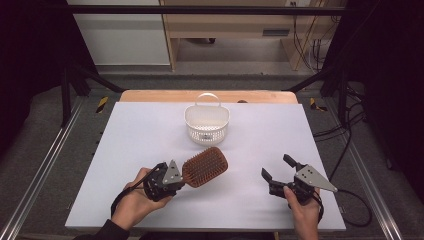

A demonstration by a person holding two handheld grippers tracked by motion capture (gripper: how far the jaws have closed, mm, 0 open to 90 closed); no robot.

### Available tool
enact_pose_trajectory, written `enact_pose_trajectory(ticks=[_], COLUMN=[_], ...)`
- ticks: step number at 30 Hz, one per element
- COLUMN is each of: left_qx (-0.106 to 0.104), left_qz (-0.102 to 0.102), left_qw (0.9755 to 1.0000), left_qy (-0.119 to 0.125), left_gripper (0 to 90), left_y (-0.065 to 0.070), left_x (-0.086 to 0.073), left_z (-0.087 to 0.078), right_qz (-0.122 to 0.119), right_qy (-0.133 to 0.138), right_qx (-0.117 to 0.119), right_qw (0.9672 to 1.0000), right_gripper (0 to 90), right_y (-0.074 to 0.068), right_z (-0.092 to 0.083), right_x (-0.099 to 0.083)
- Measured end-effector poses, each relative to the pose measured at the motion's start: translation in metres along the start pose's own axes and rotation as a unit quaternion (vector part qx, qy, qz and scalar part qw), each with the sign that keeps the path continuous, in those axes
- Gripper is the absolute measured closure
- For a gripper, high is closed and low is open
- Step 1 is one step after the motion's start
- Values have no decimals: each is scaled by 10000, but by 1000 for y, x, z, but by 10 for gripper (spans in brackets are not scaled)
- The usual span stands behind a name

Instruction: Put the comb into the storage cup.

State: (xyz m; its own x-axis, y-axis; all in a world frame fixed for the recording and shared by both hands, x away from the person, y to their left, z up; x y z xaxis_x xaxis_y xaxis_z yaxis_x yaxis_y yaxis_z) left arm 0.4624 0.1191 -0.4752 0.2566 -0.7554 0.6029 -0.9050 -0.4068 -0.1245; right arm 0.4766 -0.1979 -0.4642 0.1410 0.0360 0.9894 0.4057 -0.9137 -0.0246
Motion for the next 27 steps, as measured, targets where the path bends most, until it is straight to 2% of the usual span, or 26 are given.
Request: enact_pose_trajectory(ticks=[3,9,16,19,21,23,25,27], left_qx=[128,328,463,511,505,501,529,471], left_qz=[-30,-80,-102,-116,-135,-174,-207,-220], left_qw=[9996,9970,9911,9871,9854,9836,9814,9804], left_qy=[245,698,1244,1514,1620,1722,1833,1898], left_gripper=[724,724,724,724,724,724,724,724], left_y=[-4,-9,-12,-12,-11,-11,-10,-8], left_x=[9,24,36,41,43,46,47,48], left_z=[2,6,15,16,17,18,18,18], right_qz=[29,182,383,495,596,804,914,1011], right_qy=[15,-41,28,48,83,112,108,107], right_qx=[68,308,479,656,807,988,1115,1238], right_qw=[10000,9994,9981,9966,9949,9918,9895,9871], right_gripper=[71,42,47,49,50,50,54,63], right_y=[-3,-14,-31,-41,-49,-57,-64,-71], right_z=[0,4,16,20,23,25,28,30], right_x=[2,5,16,21,26,31,36,42])
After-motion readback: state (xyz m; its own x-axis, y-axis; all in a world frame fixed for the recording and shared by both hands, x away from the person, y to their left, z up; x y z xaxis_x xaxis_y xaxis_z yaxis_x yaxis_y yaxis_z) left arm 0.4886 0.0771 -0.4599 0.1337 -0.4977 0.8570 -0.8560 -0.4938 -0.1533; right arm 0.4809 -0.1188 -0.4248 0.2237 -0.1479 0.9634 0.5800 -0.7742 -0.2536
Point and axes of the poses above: each handheld gripper's, and its own axes: z roughly forward along the jaws, x roughly out of its top, y roughly to its right, the point moved 8 cm from there along z, roughly forward along the jaws, and after that the axes turned 7 degrees about -x, right-handed, at the moved point
